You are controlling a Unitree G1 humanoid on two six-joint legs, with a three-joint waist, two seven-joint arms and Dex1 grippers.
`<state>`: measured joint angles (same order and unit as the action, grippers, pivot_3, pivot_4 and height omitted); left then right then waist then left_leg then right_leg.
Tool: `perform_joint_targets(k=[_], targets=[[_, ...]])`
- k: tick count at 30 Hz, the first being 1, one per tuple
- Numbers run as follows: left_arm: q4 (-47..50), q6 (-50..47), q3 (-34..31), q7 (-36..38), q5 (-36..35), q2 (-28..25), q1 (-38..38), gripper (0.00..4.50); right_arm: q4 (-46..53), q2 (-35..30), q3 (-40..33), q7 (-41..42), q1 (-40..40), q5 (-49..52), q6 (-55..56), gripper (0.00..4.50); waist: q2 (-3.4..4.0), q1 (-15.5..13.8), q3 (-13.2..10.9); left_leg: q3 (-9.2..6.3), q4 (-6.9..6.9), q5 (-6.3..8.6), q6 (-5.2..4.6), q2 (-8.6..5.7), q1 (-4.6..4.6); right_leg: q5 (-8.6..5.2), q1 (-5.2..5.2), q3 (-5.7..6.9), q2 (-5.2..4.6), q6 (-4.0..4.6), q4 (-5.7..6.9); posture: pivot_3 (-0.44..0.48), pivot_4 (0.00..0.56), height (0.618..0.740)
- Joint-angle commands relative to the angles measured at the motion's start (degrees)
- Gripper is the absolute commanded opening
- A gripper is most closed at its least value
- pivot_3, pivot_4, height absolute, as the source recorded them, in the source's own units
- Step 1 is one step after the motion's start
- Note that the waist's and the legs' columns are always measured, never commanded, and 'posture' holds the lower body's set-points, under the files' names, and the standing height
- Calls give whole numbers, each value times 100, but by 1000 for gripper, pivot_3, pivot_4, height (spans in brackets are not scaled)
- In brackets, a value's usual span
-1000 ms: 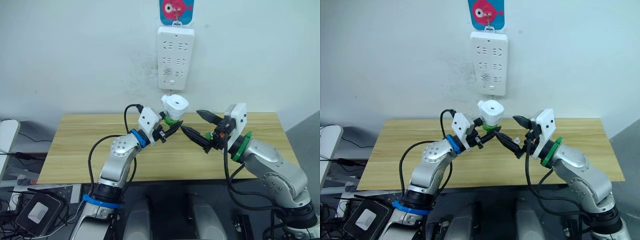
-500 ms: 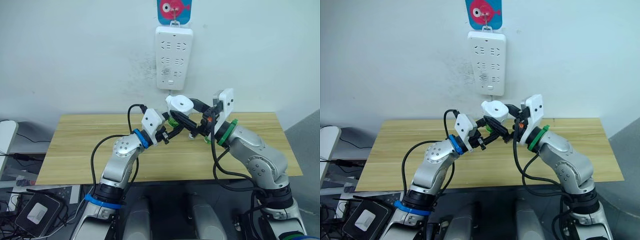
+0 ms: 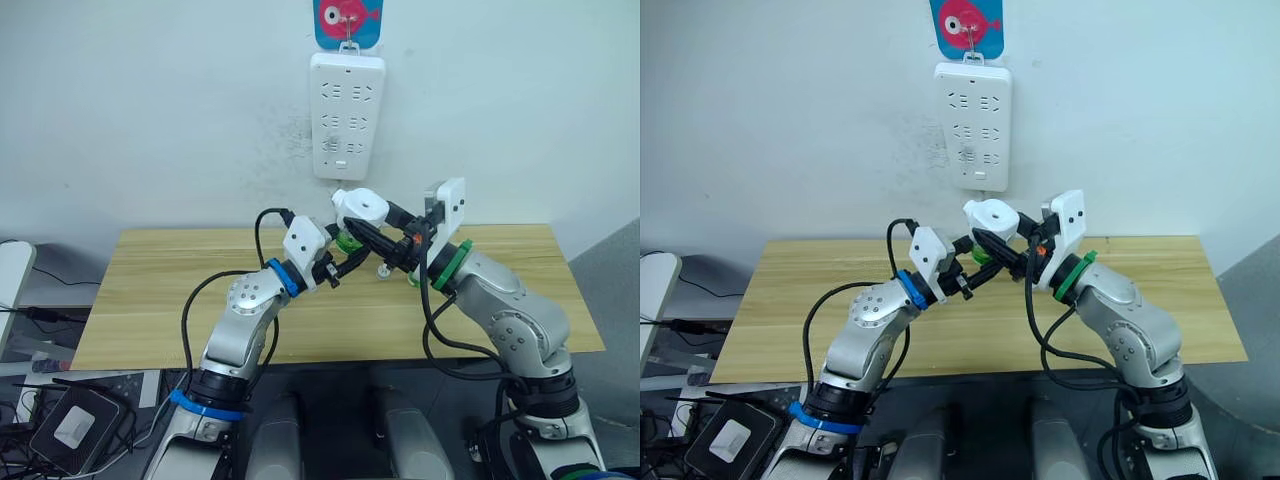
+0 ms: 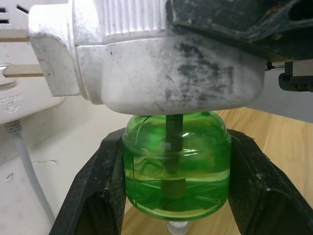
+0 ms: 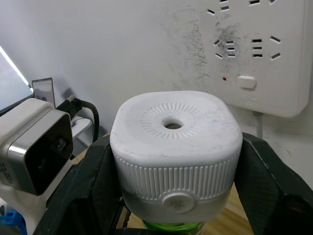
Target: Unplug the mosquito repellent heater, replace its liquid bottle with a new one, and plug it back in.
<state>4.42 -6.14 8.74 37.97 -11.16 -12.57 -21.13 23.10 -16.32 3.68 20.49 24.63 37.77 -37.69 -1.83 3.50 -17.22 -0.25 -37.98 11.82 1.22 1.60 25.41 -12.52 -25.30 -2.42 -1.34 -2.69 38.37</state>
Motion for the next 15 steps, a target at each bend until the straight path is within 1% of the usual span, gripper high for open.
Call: perform_joint_targets(k=[1, 3, 4, 7, 9, 11, 13, 15], targets=[[678, -129, -2, -100, -78, -60, 291, 3550, -86, -25, -209, 2, -189, -354, 460, 2941, 0, -9, 1, -1, 1, 0, 0, 0, 0, 0, 2, 2, 0, 0, -6, -120, 251, 740], [967, -284, -78, -265, -64, -110, 545, 4235, -172, -18, -313, -54, -292, -503, 618, 2941, 0, -10, 1, 0, 4, 0, 0, 2, 1, 1, 3, 1, 0, 1, -17, -117, 252, 740], [1113, -358, -122, -356, -54, -138, 681, 4497, -205, -21, -364, -71, -353, -570, 692, 2941, 0, -9, 1, 2, 5, 0, 0, 3, 2, 1, 3, 0, 0, 1, -22, -114, 254, 740], [1536, -612, -385, -656, -50, -270, 1093, 4500, -212, -72, -519, -96, -576, -739, 838, 2941, 0, -7, 1, 6, 8, 0, 0, 5, 2, 1, 2, -4, 0, 0, -28, -108, 258, 740], [1666, -790, -643, -724, -139, -434, 1125, 4500, -123, -128, -606, -87, -687, -773, 827, 2941, 0, -11, 0, 4, 8, 1, 0, 6, 2, 1, 2, -2, 1, 0, -28, -102, 264, 740], [1495, -894, -903, -755, -232, -582, 745, 4500, -37, -232, -613, -42, -737, -848, 805, 2941, 0, -24, 0, 2, 7, 0, 0, 7, 2, 0, 2, -1, 4, 0, -27, -102, 264, 740], [1021, -860, -1084, -662, -286, -758, 83, 4500, 34, -438, -516, 87, -825, -1050, 876, 2941, 0, -61, -1, 1, 3, 0, 0, 6, 4, -1, 2, 1, 5, -1, -29, -96, 268, 740], [389, -713, -1077, -358, -264, -978, -594, 4500, 56, -497, -514, 137, -900, -1092, 901, 2941, -2, -92, -1, -1, -3, -1, 0, 3, 5, -15, 7, 3, 6, -26, -31, -96, 271, 740]])
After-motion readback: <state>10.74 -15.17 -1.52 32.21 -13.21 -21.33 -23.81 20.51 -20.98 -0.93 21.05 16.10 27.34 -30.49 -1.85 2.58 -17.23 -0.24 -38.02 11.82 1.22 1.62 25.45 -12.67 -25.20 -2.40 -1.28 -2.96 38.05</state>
